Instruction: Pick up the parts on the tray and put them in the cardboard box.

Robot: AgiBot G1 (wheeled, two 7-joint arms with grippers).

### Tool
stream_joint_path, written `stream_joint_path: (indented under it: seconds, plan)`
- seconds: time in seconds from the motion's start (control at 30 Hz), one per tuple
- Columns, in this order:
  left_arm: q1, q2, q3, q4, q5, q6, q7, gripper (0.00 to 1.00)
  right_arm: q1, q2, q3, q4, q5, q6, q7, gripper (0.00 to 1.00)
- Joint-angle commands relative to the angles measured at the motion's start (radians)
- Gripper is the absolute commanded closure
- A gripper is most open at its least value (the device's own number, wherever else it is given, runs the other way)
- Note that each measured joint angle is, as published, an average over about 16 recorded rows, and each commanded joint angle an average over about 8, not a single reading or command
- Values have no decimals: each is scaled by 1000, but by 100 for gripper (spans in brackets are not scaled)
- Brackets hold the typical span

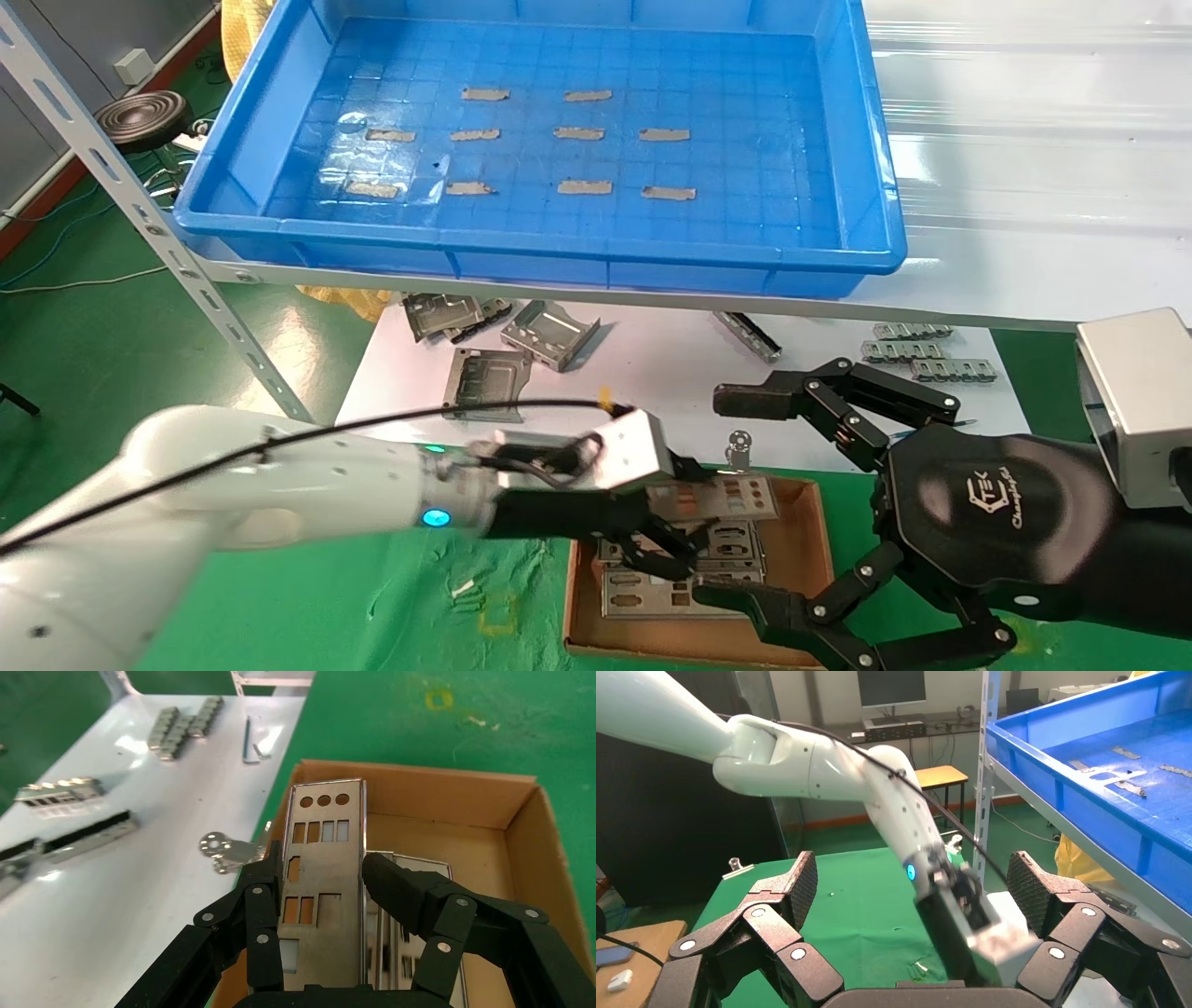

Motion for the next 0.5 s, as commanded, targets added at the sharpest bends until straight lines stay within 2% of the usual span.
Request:
stream_joint_path:
  seconds: [0.03, 0.07, 0.1, 0.27, 0.3, 0.33, 0.37, 0.5]
  plan:
    - [-2, 36, 7, 37, 14, -19, 27, 97, 0, 0, 0, 0, 0, 0, 0, 0]
    - [-3, 43, 12, 49, 17, -24, 34, 92, 0, 0, 0, 0, 0, 0, 0, 0]
    - [-4, 49, 18, 59, 20, -29, 41, 82, 0, 0, 0, 0, 0, 0, 0, 0]
    - [-6, 58, 46, 89, 14, -43, 57, 19, 0, 0, 0, 0, 0, 0, 0, 0]
    - [-6, 59, 52, 94, 10, -43, 57, 9, 0, 0, 0, 0, 0, 0, 0, 0]
    - [-7, 59, 57, 99, 5, -43, 56, 2, 0, 0, 0, 0, 0, 0, 0, 0]
    - [-8, 60, 62, 105, -1, -41, 55, 0, 0, 0, 0, 0, 0, 0, 0, 0]
    - [-14, 61, 82, 129, -28, -34, 50, 0, 0, 0, 0, 0, 0, 0, 0, 0]
